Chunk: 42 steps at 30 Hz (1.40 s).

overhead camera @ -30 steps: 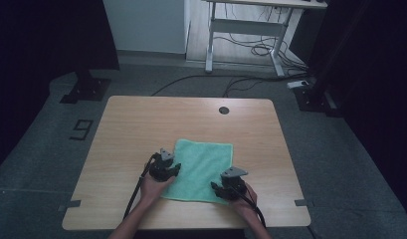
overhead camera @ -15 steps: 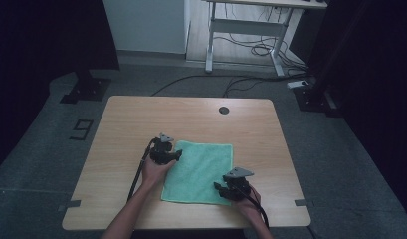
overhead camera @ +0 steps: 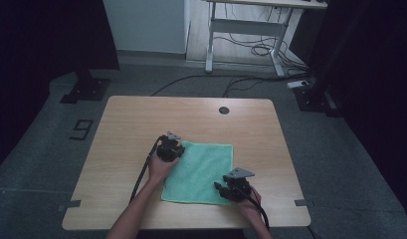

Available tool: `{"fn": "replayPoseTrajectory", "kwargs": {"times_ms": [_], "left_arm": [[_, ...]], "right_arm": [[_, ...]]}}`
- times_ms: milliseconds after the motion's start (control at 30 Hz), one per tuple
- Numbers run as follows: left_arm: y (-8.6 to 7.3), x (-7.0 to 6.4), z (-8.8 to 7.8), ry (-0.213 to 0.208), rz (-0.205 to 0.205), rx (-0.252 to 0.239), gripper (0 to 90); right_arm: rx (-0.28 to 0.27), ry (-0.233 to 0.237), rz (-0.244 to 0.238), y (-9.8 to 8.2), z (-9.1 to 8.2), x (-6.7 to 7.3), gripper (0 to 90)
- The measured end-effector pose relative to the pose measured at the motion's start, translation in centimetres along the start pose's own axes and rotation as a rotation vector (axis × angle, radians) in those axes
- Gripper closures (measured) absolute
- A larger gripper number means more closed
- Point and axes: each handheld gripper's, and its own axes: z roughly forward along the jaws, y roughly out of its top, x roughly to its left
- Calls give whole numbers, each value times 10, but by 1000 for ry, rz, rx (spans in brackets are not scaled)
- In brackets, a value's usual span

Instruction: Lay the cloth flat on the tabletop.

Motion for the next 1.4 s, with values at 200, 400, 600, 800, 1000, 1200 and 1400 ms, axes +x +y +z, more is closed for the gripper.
{"fn": "replayPoseTrajectory", "kwargs": {"times_ms": [200, 400, 600, 800, 1000, 1200, 1400], "left_arm": [[-6, -66, -10, -131, 172, -30, 719], [-14, -76, -21, -153, 190, -67, 555], [-6, -42, -26, -92, 85, -76, 568], [-4, -42, -15, -180, 74, -52, 553], [-1, -60, 4, -120, 151, 25, 571], [-3, -58, 5, -83, 164, 17, 854], [4, -35, -16, -46, 95, -70, 877]], "right_arm": [[-8, 22, 29, -1, -1, -4, 529], [-5, 23, 33, -1, -2, -4, 529], [-5, 29, 32, -1, -2, -6, 531], [-9, 32, 35, -1, -2, -6, 531], [-10, 24, 29, -2, -2, -5, 531], [-12, 28, 33, -2, -2, -6, 537], [-12, 25, 30, -2, -2, -6, 540]]}}
